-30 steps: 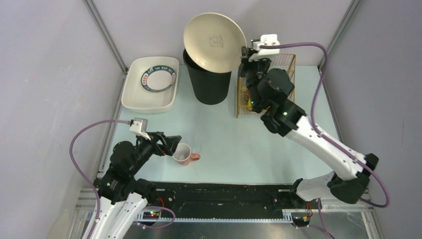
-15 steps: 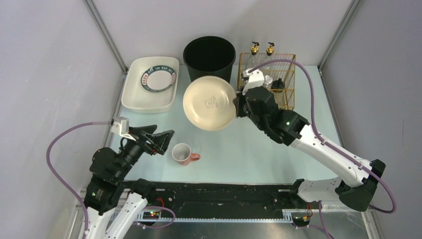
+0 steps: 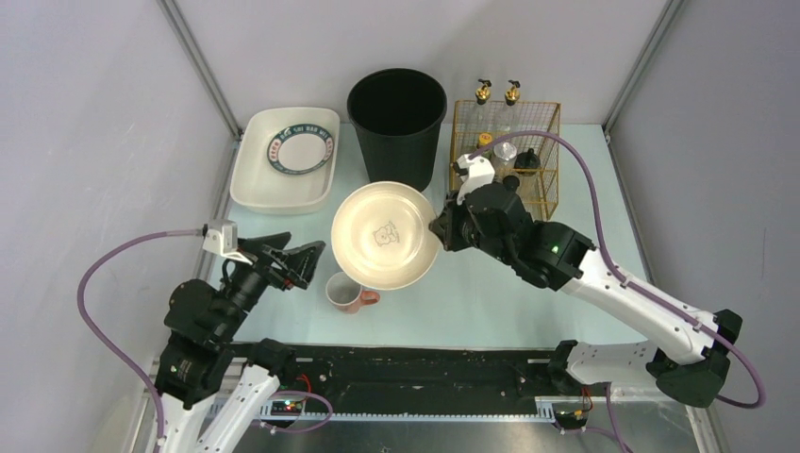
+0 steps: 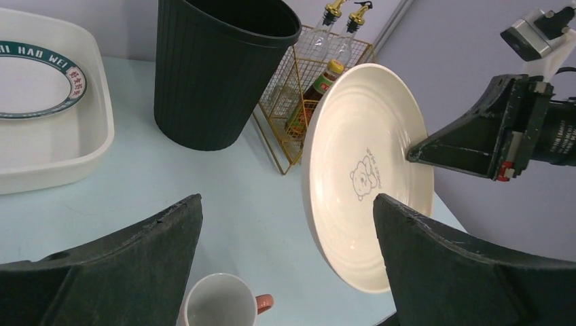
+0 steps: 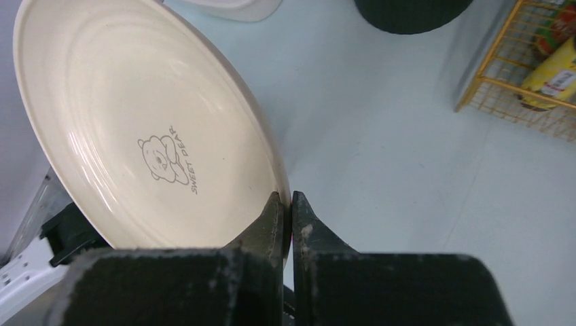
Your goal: Clear the kitchen counter
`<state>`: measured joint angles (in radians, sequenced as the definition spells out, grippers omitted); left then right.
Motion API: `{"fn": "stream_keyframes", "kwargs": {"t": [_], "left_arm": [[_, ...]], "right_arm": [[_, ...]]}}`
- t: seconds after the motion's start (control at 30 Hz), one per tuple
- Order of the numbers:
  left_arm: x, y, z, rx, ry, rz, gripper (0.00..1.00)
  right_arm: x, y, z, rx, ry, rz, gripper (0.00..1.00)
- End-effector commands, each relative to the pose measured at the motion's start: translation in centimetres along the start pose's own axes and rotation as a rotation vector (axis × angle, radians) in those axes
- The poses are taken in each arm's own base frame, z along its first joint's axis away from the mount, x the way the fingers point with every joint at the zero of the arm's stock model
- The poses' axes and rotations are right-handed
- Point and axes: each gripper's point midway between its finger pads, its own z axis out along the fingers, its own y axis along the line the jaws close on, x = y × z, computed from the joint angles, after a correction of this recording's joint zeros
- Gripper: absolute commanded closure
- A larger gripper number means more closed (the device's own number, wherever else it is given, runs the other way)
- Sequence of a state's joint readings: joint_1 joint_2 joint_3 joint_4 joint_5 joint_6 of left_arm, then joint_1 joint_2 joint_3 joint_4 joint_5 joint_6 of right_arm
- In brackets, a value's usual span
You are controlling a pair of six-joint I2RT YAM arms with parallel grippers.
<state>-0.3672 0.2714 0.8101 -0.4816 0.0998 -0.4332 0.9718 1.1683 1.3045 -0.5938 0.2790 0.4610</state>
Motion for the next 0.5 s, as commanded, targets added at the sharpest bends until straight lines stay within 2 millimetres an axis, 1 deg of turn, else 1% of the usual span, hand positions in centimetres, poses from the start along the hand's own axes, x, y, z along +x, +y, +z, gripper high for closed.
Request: {"fn": "stream_keyframes", "kwargs": {"t": [0.0,0.17,0.4,0.47], "left_arm": [[-0.1,0.2,0.5,-0.007,0.004,0.022,0.00],[0.3,-0.1,0.5,0.014,0.018,0.019,0.00],[1.6,-0.2,0.7,0.045,0.060,0.034,0.00],[2.1,-0.2,0.9,0.049,0.077,0.033,0.02]], "right_arm": [[-1.3,2.6,-1.0,-0.099,-0.043,0.057,1.00],[-1.4,3.6,-0.7,-0.130,-0.047,0.070,1.00],[-1.4,5.0,0.1,-0.162,-0.037,0.076,1.00],[-1.3,5.4,0.4,-0.168,-0.032,0.073,1.00]]}}
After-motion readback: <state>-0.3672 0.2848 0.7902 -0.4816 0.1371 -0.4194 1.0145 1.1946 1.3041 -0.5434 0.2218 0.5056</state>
